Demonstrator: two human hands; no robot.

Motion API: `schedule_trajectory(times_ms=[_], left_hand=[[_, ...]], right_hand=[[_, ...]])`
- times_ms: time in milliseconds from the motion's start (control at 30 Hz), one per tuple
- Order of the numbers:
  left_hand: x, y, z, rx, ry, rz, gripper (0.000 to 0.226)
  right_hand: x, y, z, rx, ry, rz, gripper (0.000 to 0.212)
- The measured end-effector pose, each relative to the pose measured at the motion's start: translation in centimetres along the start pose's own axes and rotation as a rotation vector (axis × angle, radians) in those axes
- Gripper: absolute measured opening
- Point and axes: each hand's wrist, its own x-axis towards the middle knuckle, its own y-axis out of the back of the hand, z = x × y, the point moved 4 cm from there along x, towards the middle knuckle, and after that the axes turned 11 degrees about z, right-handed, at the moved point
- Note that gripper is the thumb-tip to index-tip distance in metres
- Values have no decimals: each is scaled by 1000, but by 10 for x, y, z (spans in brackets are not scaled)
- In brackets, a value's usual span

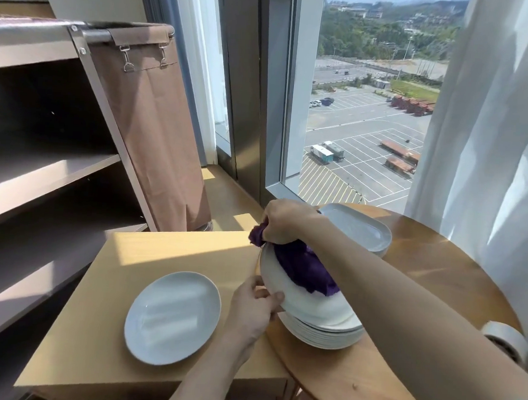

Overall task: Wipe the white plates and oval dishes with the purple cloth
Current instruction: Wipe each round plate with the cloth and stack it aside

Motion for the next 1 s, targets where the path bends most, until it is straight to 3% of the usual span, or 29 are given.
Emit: schedule_trajectory(times_ms=[200,467,633,800,1000], left_hand=[[1,0,-7,-24,46,-13,10],[-1,0,-5,-81,50,-30,18],[-4,-1,-1,-144,24,-39,20],[-5,-3,3,-134,5,-20,22],[-5,-2,4,-103,-13,3,18]], right_hand=[[-2,-11,76,270,-275,163,18],[-25,-19,121,351,-501,217,18],[-66,-36,146,522,-643,339,34],[-120,-48,145,486,-626,334,21],[-153,-46,107,291,-567,342,26]])
